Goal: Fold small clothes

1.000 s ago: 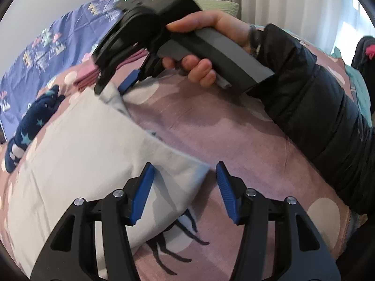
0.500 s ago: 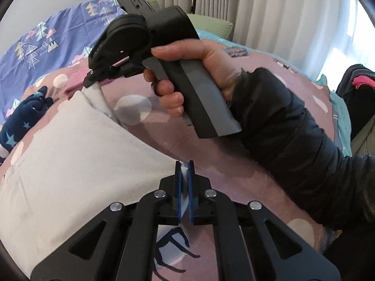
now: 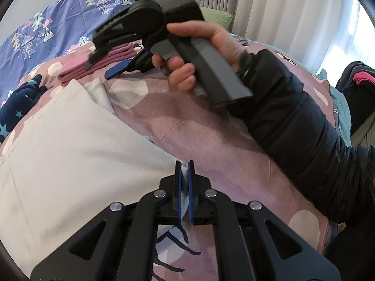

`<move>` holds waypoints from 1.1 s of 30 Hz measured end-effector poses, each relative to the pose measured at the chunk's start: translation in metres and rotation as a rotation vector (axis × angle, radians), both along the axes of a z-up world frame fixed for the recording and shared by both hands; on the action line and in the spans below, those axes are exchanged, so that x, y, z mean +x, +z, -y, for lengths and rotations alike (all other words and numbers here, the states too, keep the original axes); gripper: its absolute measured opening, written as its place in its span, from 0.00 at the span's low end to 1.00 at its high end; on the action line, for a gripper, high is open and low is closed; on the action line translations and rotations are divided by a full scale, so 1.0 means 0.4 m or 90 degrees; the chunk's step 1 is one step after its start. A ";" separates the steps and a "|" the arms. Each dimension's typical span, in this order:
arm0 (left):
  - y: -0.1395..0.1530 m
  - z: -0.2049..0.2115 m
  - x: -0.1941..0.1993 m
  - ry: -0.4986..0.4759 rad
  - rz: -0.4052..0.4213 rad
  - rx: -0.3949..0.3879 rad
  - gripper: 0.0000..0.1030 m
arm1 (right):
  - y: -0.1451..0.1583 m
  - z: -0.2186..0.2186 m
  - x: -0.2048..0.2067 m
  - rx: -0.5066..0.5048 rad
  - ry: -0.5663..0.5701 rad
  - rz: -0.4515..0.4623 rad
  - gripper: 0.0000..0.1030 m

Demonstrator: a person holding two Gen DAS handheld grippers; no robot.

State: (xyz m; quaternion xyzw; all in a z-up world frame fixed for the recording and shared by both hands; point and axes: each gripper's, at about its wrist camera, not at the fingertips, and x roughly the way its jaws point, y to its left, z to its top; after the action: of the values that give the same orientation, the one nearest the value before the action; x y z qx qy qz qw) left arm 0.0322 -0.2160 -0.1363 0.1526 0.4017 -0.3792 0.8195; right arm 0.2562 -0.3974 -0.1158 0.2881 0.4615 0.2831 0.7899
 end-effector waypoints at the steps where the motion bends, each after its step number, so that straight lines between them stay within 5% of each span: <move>1: -0.002 0.000 0.004 0.001 -0.003 -0.001 0.03 | -0.001 -0.022 -0.001 -0.013 0.025 -0.005 0.56; 4: -0.007 0.002 0.014 0.000 -0.008 -0.005 0.03 | 0.000 -0.106 -0.015 -0.075 0.080 0.004 0.54; 6: -0.007 -0.002 0.018 -0.002 -0.011 -0.011 0.03 | 0.015 -0.162 -0.034 -0.173 0.060 0.057 0.04; 7: -0.006 -0.005 0.020 -0.006 -0.012 -0.017 0.03 | 0.028 -0.179 -0.040 -0.209 0.041 0.077 0.04; 10: -0.009 -0.013 0.026 -0.019 -0.011 -0.025 0.03 | 0.074 -0.168 -0.065 -0.175 0.007 0.129 0.04; 13: -0.039 -0.008 0.040 -0.030 -0.035 -0.021 0.03 | 0.052 -0.184 -0.057 -0.308 -0.044 0.180 0.02; 15: -0.052 -0.010 0.049 -0.025 -0.050 -0.025 0.04 | -0.005 -0.170 -0.022 -0.357 -0.074 0.133 0.02; 17: -0.047 -0.019 0.051 -0.023 -0.061 -0.042 0.05 | -0.007 -0.101 -0.013 -0.222 -0.087 0.090 0.03; 20: -0.024 -0.028 0.034 -0.036 -0.081 -0.056 0.12 | 0.048 -0.059 -0.043 -0.155 -0.083 0.127 0.03; 23: -0.004 -0.037 0.000 -0.063 -0.069 -0.054 0.22 | 0.086 -0.092 -0.066 -0.069 0.029 0.146 0.06; 26: -0.035 -0.043 -0.003 -0.049 -0.064 -0.012 0.27 | 0.057 -0.179 -0.072 -0.140 0.106 0.141 0.22; 28: -0.067 -0.052 0.005 -0.042 -0.076 -0.020 0.27 | -0.030 -0.222 -0.038 -0.256 0.092 0.091 0.04; 33: -0.037 -0.088 -0.009 -0.032 -0.096 -0.065 0.27 | -0.068 -0.129 -0.004 -0.112 0.051 0.061 0.00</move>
State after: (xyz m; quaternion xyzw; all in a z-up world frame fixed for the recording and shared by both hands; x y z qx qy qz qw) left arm 0.0286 -0.1807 -0.1512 0.0914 0.4385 -0.4304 0.7837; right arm 0.2546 -0.3457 -0.1429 0.1847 0.4575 0.2864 0.8213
